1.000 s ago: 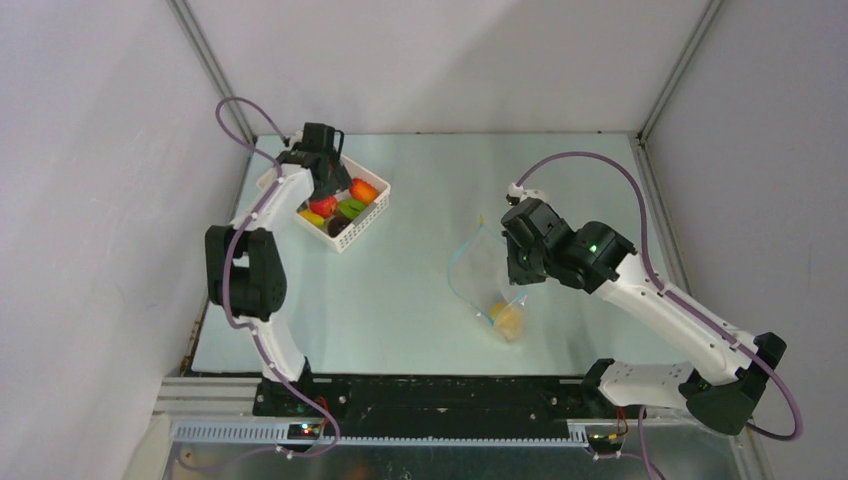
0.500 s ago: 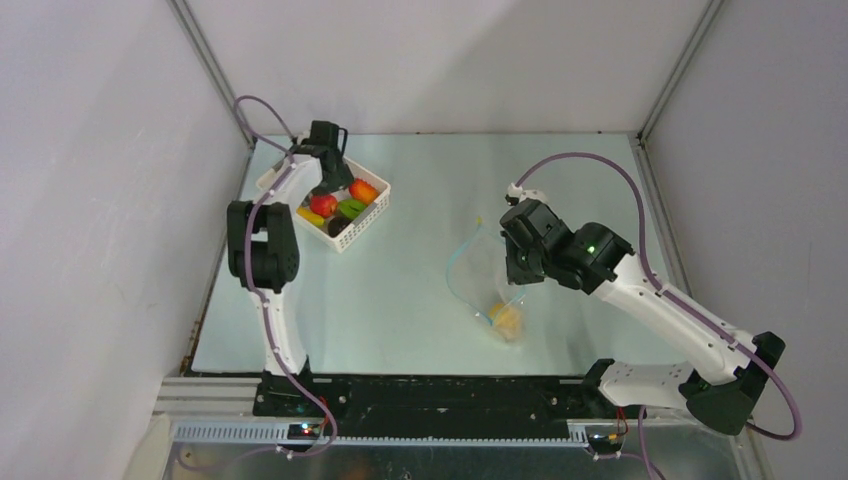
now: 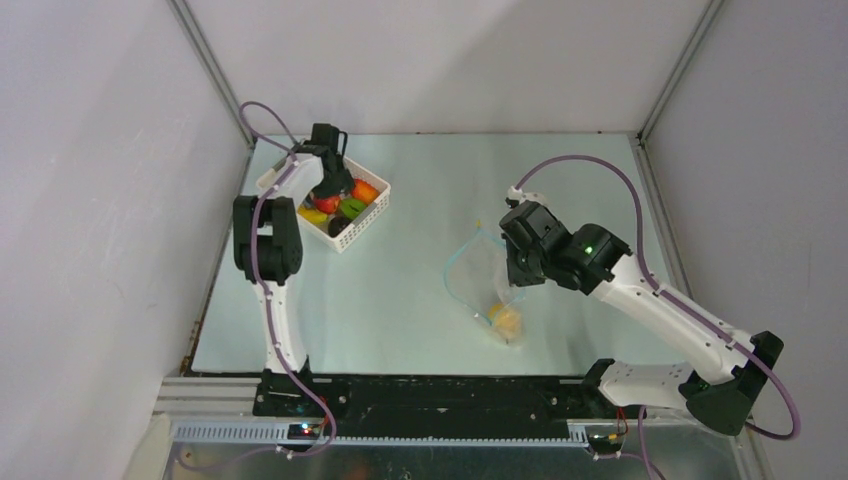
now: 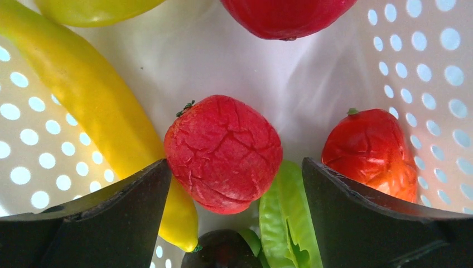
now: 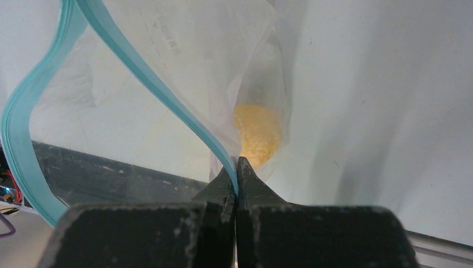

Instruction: Place the food in the zip-top bag and seal the zipper

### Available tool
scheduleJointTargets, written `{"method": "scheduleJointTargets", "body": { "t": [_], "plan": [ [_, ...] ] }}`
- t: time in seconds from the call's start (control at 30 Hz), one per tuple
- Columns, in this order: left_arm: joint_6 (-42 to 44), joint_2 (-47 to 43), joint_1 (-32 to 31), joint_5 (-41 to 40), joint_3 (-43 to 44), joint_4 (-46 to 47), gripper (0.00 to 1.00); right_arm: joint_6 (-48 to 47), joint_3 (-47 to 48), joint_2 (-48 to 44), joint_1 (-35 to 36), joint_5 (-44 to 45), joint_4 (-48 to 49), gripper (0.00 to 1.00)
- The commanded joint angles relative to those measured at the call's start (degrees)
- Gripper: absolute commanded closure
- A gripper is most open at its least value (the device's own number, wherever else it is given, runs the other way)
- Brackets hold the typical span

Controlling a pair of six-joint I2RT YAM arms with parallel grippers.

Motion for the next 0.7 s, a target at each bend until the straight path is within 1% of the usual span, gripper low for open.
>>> {"method": "scheduleJointTargets", "body": {
  "t": [0.0, 0.1, 0.17, 0.2, 0.23, 0.27, 0.3, 0.4, 0.43, 0.47, 0.5, 0.53, 0.63, 0.67],
  "plan": [
    [0.9, 1.0, 0.6, 2.8, 2.9, -0.2, 0.08, -0.4, -0.2, -1.7, -0.6, 1.7, 1.0, 1.00],
    [1.4, 2.6, 0.6, 4.0, 4.5, -0.9, 0.10, -0.5, -0.3, -2.4, -0.8, 1.7, 0.9, 1.00],
    [1.5, 3.5, 0.7, 5.2, 5.2, -1.1, 0.15, -0.8, -0.6, -3.0, -0.8, 1.8, 1.3, 1.00],
    [1.3, 3.8, 0.8, 5.6, 5.4, -1.1, 0.22, -1.0, -0.8, -3.2, -0.9, 1.8, 1.7, 1.00],
    [1.1, 4.2, 0.8, 5.7, 5.5, -1.1, 0.26, -1.2, -0.9, -3.5, -0.9, 1.8, 1.8, 1.00],
    [1.1, 4.3, 0.7, 6.0, 5.6, -1.2, 0.32, -1.2, -0.9, -3.6, -1.0, 1.8, 2.0, 1.00],
    [1.0, 4.6, 0.8, 6.0, 5.9, -1.5, 0.34, -1.3, -0.9, -3.8, -1.1, 1.8, 2.1, 1.00],
    [1.1, 4.6, 0.8, 5.6, 6.1, -1.4, 0.48, -1.5, -1.0, -4.1, -1.2, 1.9, 2.1, 1.00],
    [1.0, 4.6, 0.8, 5.4, 6.2, -1.5, 0.50, -1.5, -1.0, -4.1, -1.3, 2.0, 2.1, 1.00],
    [1.1, 4.6, 0.8, 5.3, 6.4, -1.6, 0.55, -1.5, -1.1, -4.1, -1.3, 1.9, 2.1, 1.00],
    [1.2, 4.4, 0.8, 5.3, 6.4, -1.6, 0.56, -1.6, -1.2, -4.0, -1.3, 1.8, 2.1, 1.00],
    [1.5, 4.2, 0.9, 5.2, 6.6, -1.7, 0.60, -1.6, -1.2, -4.0, -1.3, 1.7, 2.1, 1.00],
    [2.7, 3.4, 0.9, 5.4, 7.6, -2.3, 0.68, -1.5, -1.4, -4.1, -1.4, 1.6, 2.2, 1.00],
    [3.4, 2.6, 0.9, 5.5, 8.3, -2.6, 0.73, -1.6, -1.4, -4.3, -1.4, 1.6, 2.3, 1.00]
  ]
}}
